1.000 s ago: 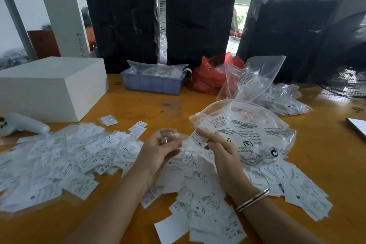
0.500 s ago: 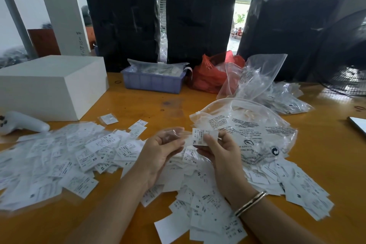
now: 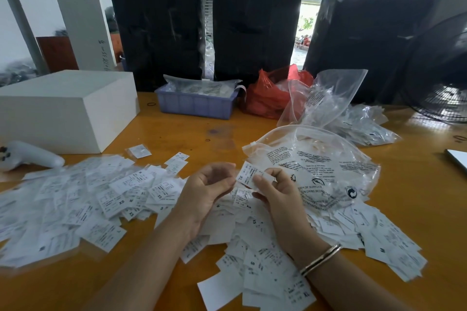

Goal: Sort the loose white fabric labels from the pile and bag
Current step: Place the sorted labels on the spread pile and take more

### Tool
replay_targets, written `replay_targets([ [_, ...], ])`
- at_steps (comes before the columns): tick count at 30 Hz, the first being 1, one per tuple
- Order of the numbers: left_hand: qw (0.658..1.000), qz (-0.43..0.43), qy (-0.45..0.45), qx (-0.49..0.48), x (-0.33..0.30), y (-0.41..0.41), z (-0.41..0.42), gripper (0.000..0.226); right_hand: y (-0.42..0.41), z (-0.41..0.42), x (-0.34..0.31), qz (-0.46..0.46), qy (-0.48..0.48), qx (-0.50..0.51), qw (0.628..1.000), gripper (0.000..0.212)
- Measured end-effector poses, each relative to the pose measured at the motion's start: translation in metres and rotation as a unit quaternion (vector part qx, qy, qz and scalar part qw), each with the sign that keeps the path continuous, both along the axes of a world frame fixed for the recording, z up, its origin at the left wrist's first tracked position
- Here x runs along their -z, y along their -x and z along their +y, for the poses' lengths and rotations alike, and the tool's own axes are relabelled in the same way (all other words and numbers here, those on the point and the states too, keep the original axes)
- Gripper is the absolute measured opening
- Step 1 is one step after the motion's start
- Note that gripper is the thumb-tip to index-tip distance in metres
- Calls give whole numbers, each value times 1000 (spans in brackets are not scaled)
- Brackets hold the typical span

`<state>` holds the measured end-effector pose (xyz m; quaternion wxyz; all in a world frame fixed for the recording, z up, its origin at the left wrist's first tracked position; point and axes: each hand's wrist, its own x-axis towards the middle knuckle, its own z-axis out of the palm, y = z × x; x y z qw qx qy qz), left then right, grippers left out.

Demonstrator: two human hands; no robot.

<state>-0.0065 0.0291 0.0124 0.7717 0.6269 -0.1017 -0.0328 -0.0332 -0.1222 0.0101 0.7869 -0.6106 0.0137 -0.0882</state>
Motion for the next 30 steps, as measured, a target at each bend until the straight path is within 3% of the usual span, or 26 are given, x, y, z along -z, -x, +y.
replay_targets([
  [6, 999, 32, 21, 15, -2, 1, -1, 24, 2, -2, 0, -22, 7, 27, 999, 12],
  [10, 1000, 29, -11, -2, -3, 3, -1, 37, 3, 0, -1, -41, 15, 14, 999, 12],
  [21, 998, 17, -29, -43, -4, 3, 0, 32, 3, -3, 0, -106, 7, 72, 992, 13],
  [30, 999, 16, -11, -38, -1, 0, 0, 39, 7, 1, -1, -131, 74, 72, 986, 17],
])
